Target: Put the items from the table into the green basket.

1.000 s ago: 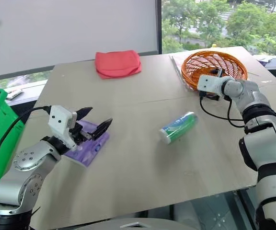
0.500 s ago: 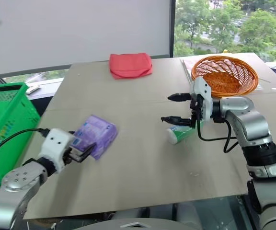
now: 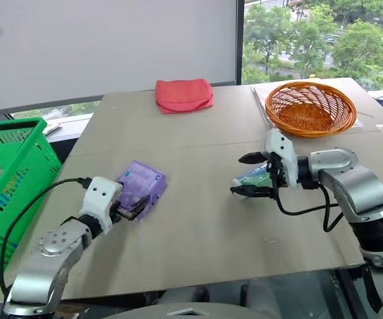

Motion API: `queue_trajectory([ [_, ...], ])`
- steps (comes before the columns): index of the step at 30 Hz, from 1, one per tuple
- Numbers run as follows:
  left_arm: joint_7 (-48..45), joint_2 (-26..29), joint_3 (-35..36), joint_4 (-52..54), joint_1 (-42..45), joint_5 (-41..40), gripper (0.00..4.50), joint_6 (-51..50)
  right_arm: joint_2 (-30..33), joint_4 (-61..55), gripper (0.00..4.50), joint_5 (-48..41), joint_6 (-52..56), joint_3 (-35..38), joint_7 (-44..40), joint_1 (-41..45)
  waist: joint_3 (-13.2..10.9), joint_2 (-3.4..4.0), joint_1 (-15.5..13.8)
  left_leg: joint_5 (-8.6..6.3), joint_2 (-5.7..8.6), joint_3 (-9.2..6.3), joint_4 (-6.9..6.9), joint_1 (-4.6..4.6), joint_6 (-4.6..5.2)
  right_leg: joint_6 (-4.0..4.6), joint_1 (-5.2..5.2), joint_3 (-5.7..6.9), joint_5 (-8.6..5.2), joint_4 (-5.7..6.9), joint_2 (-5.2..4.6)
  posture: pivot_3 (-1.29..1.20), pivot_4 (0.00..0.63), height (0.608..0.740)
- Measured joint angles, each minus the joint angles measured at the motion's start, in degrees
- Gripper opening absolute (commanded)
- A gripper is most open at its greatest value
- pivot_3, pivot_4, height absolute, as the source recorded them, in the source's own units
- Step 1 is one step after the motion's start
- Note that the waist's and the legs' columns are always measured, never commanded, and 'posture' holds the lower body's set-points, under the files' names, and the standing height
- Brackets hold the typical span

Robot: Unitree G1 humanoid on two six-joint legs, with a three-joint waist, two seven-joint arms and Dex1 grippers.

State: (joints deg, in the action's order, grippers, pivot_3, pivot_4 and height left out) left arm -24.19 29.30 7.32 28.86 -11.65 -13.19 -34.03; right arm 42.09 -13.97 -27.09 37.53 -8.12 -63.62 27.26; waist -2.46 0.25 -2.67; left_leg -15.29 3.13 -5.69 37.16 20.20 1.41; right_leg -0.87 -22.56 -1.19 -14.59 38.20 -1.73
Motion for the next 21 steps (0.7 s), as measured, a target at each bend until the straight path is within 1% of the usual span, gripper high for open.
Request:
queue_trajectory([
  [3, -1.49, 0.60, -0.43, 0.90, -0.05, -0.48, 4.50, -0.54, -0.17, 0.01, 4.47, 0.50, -0.40, -0.26, 0.32, 0.00, 0.00, -0.02, 0.11, 0.00, 0.00, 0.00, 0.00, 0.04, 0.01, -0.01, 0.00, 0.01, 0.01, -0.10, -0.01, 0.01, 0.000, 0.740],
  [5, -2.38, 3.35, -1.37, 0.95, -0.35, 0.59, 4.50, -0.27, -0.58, 0.01, 4.47, 0.80, -0.43, -0.47, 0.50, 0.00, 0.01, -0.03, 0.31, -0.01, 0.00, 0.00, -0.03, 0.05, 0.01, 0.00, 0.00, 0.01, 0.01, -0.13, 0.00, 0.01, 0.000, 0.740],
  [6, -2.64, 5.41, -2.45, 0.88, -0.64, 2.47, 4.50, 0.38, -0.65, 0.01, 4.47, 1.00, -0.43, -0.49, 0.53, 0.00, 0.01, -0.02, 0.39, -0.01, 0.00, 0.00, -0.06, 0.05, 0.01, 0.00, 0.00, 0.01, 0.01, -0.16, 0.00, 0.01, 0.000, 0.740],
  [7, -2.71, 5.62, -2.61, 0.88, -0.72, 2.82, 4.50, 0.56, -0.64, 0.02, 4.47, 1.04, -0.43, -0.49, 0.53, 0.00, 0.01, -0.02, 0.40, -0.01, 0.00, 0.00, -0.07, 0.05, 0.01, 0.00, 0.00, 0.00, 0.01, -0.18, 0.00, 0.01, 0.000, 0.740],
  [9, -2.63, 8.80, -5.28, 0.43, -1.10, 7.04, 4.50, 1.94, -0.60, 0.04, 4.47, 1.34, -0.46, -0.49, 0.44, 0.00, 0.01, -0.02, 0.42, -0.02, 0.00, 0.01, -0.09, 0.05, 0.02, 0.00, 0.00, 0.00, 0.01, -0.20, 0.00, 0.01, 0.000, 0.740],
  [11, -2.33, 10.14, -6.35, -0.24, -1.29, 9.34, 4.50, 2.56, -0.51, 0.04, 4.47, 1.47, -0.47, -0.50, 0.31, -0.01, 0.04, 0.03, 0.51, -0.02, 0.00, 0.03, -0.12, 0.03, 0.02, 0.00, -0.01, -0.04, 0.01, -0.20, 0.00, 0.00, 0.000, 0.740],
  [13, -1.46, 10.00, -7.26, -0.76, -1.31, 11.13, 3.98, 3.24, -0.31, 0.04, 4.50, 1.66, -0.52, -0.50, 0.17, -0.04, 0.07, 0.07, 0.57, -0.02, -0.01, 0.04, -0.13, 0.00, 0.02, 0.00, 0.00, -0.05, 0.01, -0.19, 0.00, 0.00, 0.000, 0.740],
  [14, -0.78, 9.72, -7.33, -0.97, -1.26, 11.83, 3.82, 3.38, -0.29, 0.04, 4.50, 1.73, -0.55, -0.50, 0.11, -0.06, 0.07, 0.07, 0.57, -0.02, -0.03, 0.03, -0.14, -0.01, 0.02, 0.00, 0.00, -0.04, 0.01, -0.19, 0.00, 0.00, 0.000, 0.740],
  [17, -0.03, 9.60, -7.34, -1.44, -0.82, 13.13, 2.54, 3.59, -0.21, 0.04, 4.50, 1.90, -0.74, -0.54, -0.05, -0.12, 0.13, 0.17, 0.58, -0.01, -0.11, 0.03, -0.14, -0.08, 0.02, -0.01, 0.03, -0.03, 0.00, -0.15, 0.08, 0.00, 0.000, 0.740],
  [19, 0.35, 9.24, -7.34, -2.04, -0.29, 13.48, 1.80, 3.88, -0.20, 0.04, 4.50, 1.89, -0.75, -0.55, -0.19, -0.12, 0.20, 0.27, 0.56, -0.01, -0.15, 0.03, -0.14, -0.19, 0.02, -0.06, 0.14, -0.03, -0.03, -0.15, 0.14, 0.01, 0.000, 0.740],
  [21, 0.83, 8.99, -7.29, -3.06, 0.27, 13.94, 1.24, 4.43, -0.26, 0.06, 4.50, 1.83, -0.75, -0.55, -0.47, -0.11, 0.19, 0.27, 0.57, -0.02, -0.22, 0.02, -0.19, -0.41, 0.02, -0.16, 0.35, -0.01, -0.11, -0.16, 0.21, 0.02, 0.000, 0.740],
])
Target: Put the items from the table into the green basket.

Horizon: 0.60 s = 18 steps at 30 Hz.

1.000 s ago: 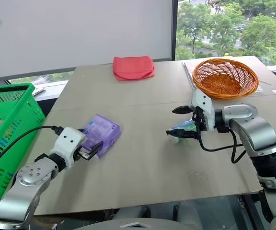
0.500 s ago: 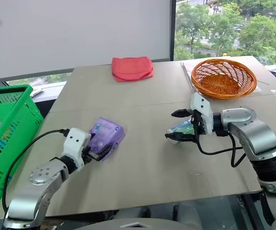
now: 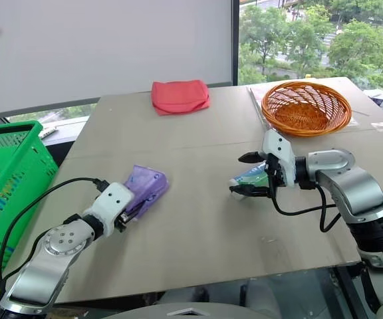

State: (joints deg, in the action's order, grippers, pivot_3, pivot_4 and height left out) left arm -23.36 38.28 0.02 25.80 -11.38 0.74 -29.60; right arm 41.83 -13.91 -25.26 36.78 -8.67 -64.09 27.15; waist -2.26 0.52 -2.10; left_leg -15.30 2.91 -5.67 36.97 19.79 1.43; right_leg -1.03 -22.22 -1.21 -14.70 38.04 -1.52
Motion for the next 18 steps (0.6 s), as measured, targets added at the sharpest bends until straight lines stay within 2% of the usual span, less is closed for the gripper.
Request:
queue_trajectory([
  [5, 1.65, -2.03, 1.96, -2.22, 2.33, 0.27, 1.24, 0.27, -3.09, 0.22, 4.50, -3.16, 0.52, 0.56, -0.57, 0.99, -0.05, -0.07, 0.02, 0.00, -0.07, -0.04, -0.01, -0.01, 0.00, 0.01, 0.01, 0.03, 0.02, 0.00, 0.09, 0.03, 0.000, 0.740],
  [10, 3.95, -1.53, 10.41, -5.20, 9.10, -0.20, 1.24, -3.35, -8.45, 0.11, 4.50, -10.18, 2.38, 2.96, -0.35, 4.95, -0.42, -0.75, -0.13, 0.01, -0.14, -0.28, 0.00, 0.24, -0.03, 0.31, -0.19, 0.26, 0.19, -0.04, 0.18, 0.04, 0.000, 0.740],
  [14, 6.69, 7.43, 22.69, -7.87, 17.08, 1.66, 1.24, -7.04, -13.17, -0.31, 4.50, -15.99, 4.95, 4.42, 1.70, 8.42, -0.28, -1.06, 0.14, -0.05, -0.08, -0.26, 0.02, 0.82, -0.19, 0.40, -0.84, 0.20, 0.28, -0.03, 0.10, 0.06, 0.000, 0.740],
  [18, 7.23, 15.15, 32.16, -13.40, 17.65, 3.95, 1.24, -7.55, -16.27, 0.81, 4.50, -17.86, 5.60, 4.77, 3.55, 10.70, -0.26, -1.09, 0.65, 0.03, 0.01, -0.13, -0.05, 1.15, -0.52, 0.40, -1.21, 0.03, 0.29, -0.04, 0.03, 0.07, 0.000, 0.740],
])
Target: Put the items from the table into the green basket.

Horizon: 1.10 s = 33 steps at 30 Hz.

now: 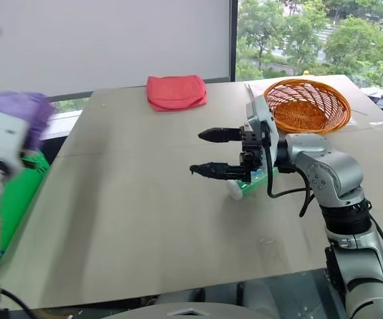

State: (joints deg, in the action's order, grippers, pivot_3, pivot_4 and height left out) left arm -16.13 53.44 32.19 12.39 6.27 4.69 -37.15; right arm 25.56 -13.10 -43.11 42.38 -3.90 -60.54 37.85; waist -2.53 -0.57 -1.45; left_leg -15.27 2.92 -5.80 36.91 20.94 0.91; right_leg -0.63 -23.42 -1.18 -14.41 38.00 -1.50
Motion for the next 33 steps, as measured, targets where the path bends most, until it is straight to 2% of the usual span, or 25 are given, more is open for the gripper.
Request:
queue_trajectory([
  [3, -0.38, 3.08, 5.59, -5.36, -3.24, 1.15, 1.24, 0.41, -1.68, 0.70, 4.50, -0.28, -0.37, -0.01, 0.36, 1.27, 0.01, 0.00, 0.22, -0.01, 0.00, 0.08, -0.26, 0.01, -0.01, 0.00, -0.13, -0.07, -0.01, -0.04, -0.02, 0.08, 0.000, 0.740],
  [5, -0.45, 3.17, 7.88, -9.45, -5.02, 1.55, 1.24, 0.80, -2.58, 1.12, 4.50, -0.29, -0.81, 0.06, 0.53, 1.27, 0.01, -0.02, 0.22, -0.07, 0.00, 0.07, -0.37, 0.02, 0.10, 0.01, -0.20, -0.05, -0.01, -0.03, -0.03, 0.09, 0.000, 0.740],
  [8, -0.43, 3.20, 8.80, -14.70, -5.68, 1.61, 2.47, 2.69, -4.55, 1.96, 4.50, -0.44, -1.77, 0.21, 0.92, 1.27, 0.10, -0.16, -0.07, -0.10, -0.02, 0.00, -0.39, 0.02, 0.14, 0.04, -0.21, 0.04, 0.00, 0.04, -0.03, 0.09, 0.000, 0.740],
  [12, -0.31, 3.08, 6.88, -18.60, -4.85, 1.79, 4.45, 5.45, -4.72, 2.10, 4.50, -0.44, -2.93, 0.23, 0.62, 1.27, 0.26, -0.41, -0.98, -0.07, -0.01, 0.01, -0.36, -0.06, 0.09, 0.07, -0.18, 0.06, 0.04, 0.07, -0.06, 0.07, 0.000, 0.740],
  [21, -1.44, -1.63, 1.34, -16.74, -0.02, -2.12, 4.45, 6.60, 2.17, 3.21, 4.50, 2.78, -5.26, 1.02, 0.35, -1.30, 0.51, -0.76, -0.68, -0.07, -0.03, 0.04, -0.37, 0.02, 0.08, 0.10, -0.20, 0.04, 0.06, 0.06, -0.08, 0.04, 0.000, 0.740],
  [24, -6.44, -4.63, -1.75, -10.83, 2.68, -7.47, 4.45, 6.52, 7.02, 3.21, 4.50, 4.87, -5.28, 2.19, 0.48, -4.36, 0.52, -0.76, -0.92, -0.07, -0.01, 0.04, -0.29, 0.17, 0.09, 0.09, -0.24, 0.08, 0.06, 0.02, -0.16, 0.02, 0.000, 0.740],
  [26, -10.87, -7.02, -5.26, -5.36, 4.44, -12.60, 4.45, 5.13, 10.52, 3.25, 4.50, 7.17, -6.52, 2.24, 0.24, -6.30, 0.54, -0.77, -0.97, -0.07, 0.01, 0.08, -0.21, 0.20, 0.10, 0.08, -0.22, 0.09, 0.06, 0.01, -0.21, 0.00, 0.000, 0.740],
  [30, -19.72, -13.33, -17.00, 5.15, 5.16, -21.88, 4.45, 2.31, 18.19, 4.35, 4.50, 12.86, -9.12, 2.37, -0.57, -11.98, 0.65, -0.55, -0.43, -0.12, 0.00, 0.31, -0.07, 0.20, 0.20, 0.01, -0.20, -0.09, 0.10, 0.01, -0.20, -0.02, 0.000, 0.740],
  [31, -21.01, -15.74, -21.70, 6.79, 5.22, -23.63, 4.45, 0.90, 19.98, 4.87, 4.50, 14.18, -9.32, 2.51, -0.67, -13.61, 0.65, -0.52, -0.12, -0.13, -0.01, 0.37, -0.03, 0.19, 0.24, 0.00, -0.19, -0.14, 0.10, 0.05, -0.17, -0.03, 0.000, 0.740],
  [33, -22.20, -17.56, -26.31, 7.10, 5.88, -24.85, 4.45, -0.46, 20.61, 4.97, 4.50, 14.87, -9.54, 2.79, -0.74, -14.66, 0.64, -0.52, 1.00, -0.14, -0.16, 0.44, 0.05, 0.14, 0.24, 0.00, -0.20, -0.24, 0.11, 0.12, 0.04, -0.04, 0.000, 0.740],
])
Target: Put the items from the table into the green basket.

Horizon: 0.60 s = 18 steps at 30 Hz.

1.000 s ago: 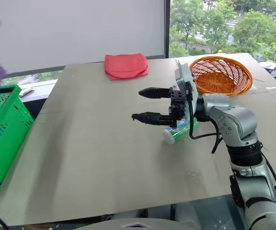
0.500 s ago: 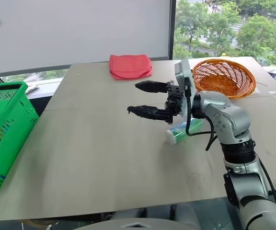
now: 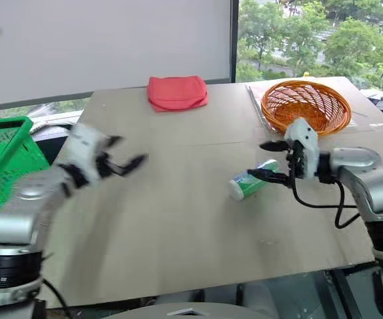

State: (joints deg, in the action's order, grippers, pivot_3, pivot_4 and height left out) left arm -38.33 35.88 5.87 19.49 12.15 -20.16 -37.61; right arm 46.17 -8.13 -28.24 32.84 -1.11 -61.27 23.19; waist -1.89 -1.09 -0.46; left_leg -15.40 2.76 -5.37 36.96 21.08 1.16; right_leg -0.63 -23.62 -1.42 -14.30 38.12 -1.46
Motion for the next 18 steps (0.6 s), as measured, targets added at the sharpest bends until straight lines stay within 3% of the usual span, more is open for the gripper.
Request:
queue_trajectory([
  [7, -0.94, -11.43, -17.76, -5.04, 9.43, 1.95, 4.45, -0.75, 4.33, -3.32, 4.50, 1.59, -0.58, 3.39, 1.37, -8.80, 0.06, 0.19, 1.15, 0.00, -0.04, 0.08, 0.28, -0.33, 0.03, -0.05, 0.42, -0.09, 0.00, 0.05, 0.16, -0.10, 0.000, 0.740],
  [18, -0.76, -16.43, -25.00, -11.82, 12.10, 4.52, 4.45, -1.60, 5.35, -6.51, 4.50, 2.54, -0.57, 6.93, 4.16, -17.79, 0.07, 0.26, 4.07, 0.00, -0.19, 0.28, 0.45, -0.44, 0.04, -0.21, 0.50, -0.39, 0.08, 0.04, 0.43, -0.19, 0.000, 0.740],
])
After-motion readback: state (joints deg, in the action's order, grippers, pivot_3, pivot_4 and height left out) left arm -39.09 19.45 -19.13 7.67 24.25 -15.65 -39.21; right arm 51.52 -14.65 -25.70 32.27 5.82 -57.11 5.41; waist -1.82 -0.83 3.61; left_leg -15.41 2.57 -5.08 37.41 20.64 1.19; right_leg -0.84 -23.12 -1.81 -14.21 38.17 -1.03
